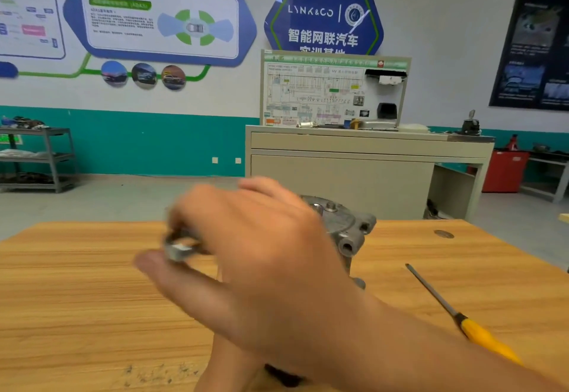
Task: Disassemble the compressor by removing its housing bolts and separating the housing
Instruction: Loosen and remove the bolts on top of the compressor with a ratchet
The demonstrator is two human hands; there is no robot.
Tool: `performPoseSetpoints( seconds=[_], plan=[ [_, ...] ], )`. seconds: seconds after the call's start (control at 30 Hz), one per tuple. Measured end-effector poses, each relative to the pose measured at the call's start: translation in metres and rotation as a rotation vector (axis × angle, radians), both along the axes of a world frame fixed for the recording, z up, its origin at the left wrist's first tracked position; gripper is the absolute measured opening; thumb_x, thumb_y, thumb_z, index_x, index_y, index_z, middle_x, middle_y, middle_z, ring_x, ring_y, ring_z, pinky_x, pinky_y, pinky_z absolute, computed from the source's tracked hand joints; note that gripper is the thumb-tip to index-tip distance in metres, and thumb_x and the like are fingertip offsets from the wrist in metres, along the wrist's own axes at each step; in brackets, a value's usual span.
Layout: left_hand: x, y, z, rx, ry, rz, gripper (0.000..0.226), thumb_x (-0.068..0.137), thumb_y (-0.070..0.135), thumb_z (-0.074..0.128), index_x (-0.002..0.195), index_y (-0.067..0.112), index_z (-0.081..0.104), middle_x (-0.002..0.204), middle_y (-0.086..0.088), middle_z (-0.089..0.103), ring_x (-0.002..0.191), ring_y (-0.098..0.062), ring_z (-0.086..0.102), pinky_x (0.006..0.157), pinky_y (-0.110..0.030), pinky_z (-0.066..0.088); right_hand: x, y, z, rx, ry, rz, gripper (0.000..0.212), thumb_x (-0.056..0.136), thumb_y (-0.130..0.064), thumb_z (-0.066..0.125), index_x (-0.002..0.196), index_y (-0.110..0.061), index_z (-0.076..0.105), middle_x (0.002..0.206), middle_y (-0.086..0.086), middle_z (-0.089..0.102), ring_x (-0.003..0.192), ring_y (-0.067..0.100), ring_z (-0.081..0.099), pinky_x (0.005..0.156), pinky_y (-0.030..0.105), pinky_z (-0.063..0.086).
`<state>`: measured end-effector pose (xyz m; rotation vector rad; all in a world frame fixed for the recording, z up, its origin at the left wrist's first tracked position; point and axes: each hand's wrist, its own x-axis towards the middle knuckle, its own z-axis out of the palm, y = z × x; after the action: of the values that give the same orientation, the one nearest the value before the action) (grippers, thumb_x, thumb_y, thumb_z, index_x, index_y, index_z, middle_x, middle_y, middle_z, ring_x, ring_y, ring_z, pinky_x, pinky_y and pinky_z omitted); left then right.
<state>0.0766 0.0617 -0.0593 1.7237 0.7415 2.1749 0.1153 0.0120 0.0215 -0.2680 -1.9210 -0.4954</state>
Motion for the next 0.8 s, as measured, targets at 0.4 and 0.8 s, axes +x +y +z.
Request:
performPoseSetpoints(
  seconds=[0.4, 0.8],
  plan=[
    [-0.02, 0.001, -0.032, -0.271, 0.2, 0.287, 0.052, 0.076, 0.058, 0.033, 0.124, 0.066, 0.015, 0.114, 0.063, 0.018, 0.113, 0.031, 0.02, 0.087, 0.009, 0.014, 0.114, 0.087, -0.017, -1.242, 0.962, 0.258, 0.015, 0.091, -0.019, 0.056, 0.105, -0.015, 0.058, 0.08, -0.004, 0.067, 0.082, 0.012, 0.066, 0.062, 0.019, 0.046],
    [-0.021, -0.001, -0.028, -0.317, 0.188, 0.264, 0.052, 0.073, 0.062, 0.033, 0.117, 0.077, 0.01, 0.115, 0.063, 0.017, 0.117, 0.029, 0.019, 0.089, 0.006, 0.017, -0.002, 0.137, 0.07, -1.022, -0.369, -0.498, 0.009, 0.087, -0.01, 0.054, 0.08, -0.005, 0.054, 0.073, 0.005, 0.055, 0.067, 0.017, 0.053, 0.055, 0.023, 0.042]
  ],
)
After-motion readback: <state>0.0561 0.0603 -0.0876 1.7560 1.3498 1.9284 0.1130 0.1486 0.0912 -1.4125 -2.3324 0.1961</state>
